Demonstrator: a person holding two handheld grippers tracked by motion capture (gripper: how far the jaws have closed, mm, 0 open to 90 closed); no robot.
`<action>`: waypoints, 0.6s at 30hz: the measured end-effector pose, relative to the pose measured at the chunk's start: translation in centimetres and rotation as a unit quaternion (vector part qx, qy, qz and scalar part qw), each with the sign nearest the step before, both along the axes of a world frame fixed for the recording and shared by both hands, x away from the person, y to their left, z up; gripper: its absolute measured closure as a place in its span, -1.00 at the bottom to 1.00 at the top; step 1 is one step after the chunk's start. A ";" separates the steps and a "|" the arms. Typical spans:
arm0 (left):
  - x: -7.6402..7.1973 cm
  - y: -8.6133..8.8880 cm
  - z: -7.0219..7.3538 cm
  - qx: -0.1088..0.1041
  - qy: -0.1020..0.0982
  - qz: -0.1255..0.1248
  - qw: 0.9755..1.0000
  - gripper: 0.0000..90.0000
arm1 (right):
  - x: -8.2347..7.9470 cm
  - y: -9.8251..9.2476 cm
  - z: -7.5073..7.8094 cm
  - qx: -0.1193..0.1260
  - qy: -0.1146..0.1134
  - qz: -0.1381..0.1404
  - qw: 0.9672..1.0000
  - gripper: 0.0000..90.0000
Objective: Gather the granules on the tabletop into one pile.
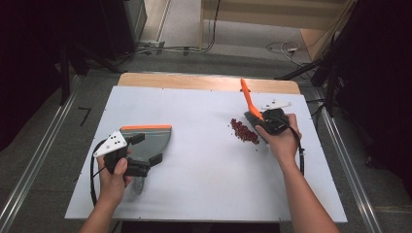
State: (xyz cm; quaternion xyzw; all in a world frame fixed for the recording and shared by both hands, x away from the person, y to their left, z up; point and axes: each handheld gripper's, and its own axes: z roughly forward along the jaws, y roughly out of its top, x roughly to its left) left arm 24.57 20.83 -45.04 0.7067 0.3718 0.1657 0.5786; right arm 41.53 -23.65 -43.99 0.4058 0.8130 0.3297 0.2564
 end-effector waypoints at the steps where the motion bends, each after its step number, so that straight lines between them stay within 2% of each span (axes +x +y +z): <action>1: 0.0 0.0 0.0 0.000 0.001 0.001 1.000 -1.00 | -0.2 -0.3 0.4 0.013 -0.005 0.010 1.000 0.52; 3: -0.1 0.1 0.0 -0.002 0.000 0.001 1.000 -1.00 | -0.8 -0.8 1.2 0.032 -0.002 0.045 0.998 0.52; 5: 0.0 0.1 0.0 -0.001 0.000 0.002 1.000 -1.00 | -1.4 -1.0 1.5 0.036 0.011 0.090 0.995 0.52; 7: 0.0 0.1 0.0 -0.002 0.001 0.002 1.000 -1.00 | -2.4 -0.8 1.4 0.019 0.026 0.156 0.987 0.52; 8: 0.0 0.0 0.0 0.001 0.001 0.002 1.000 -1.00 | -2.8 -0.6 1.3 0.009 0.035 0.177 0.984 0.52; 10: -0.1 -0.2 0.0 0.003 0.001 0.000 1.000 -1.00 | -3.3 -0.4 0.8 0.006 0.050 0.210 0.977 0.52; 12: -0.1 -0.3 0.1 0.004 0.000 -0.001 1.000 -1.00 | -3.4 -0.3 0.1 0.016 0.065 0.227 0.972 0.52; 15: -0.2 -0.3 0.1 0.004 0.000 -0.001 1.000 -1.00 | -2.8 -0.2 -1.1 0.010 0.083 0.236 0.968 0.52; 17: -0.2 -0.3 0.1 0.004 0.000 0.000 1.000 -1.00 | -2.4 -0.3 -1.4 0.025 0.082 0.245 0.966 0.53; 18: -0.1 -0.2 0.0 0.004 0.001 0.000 1.000 -1.00 | -2.3 -0.3 -1.4 0.023 0.075 0.248 0.965 0.53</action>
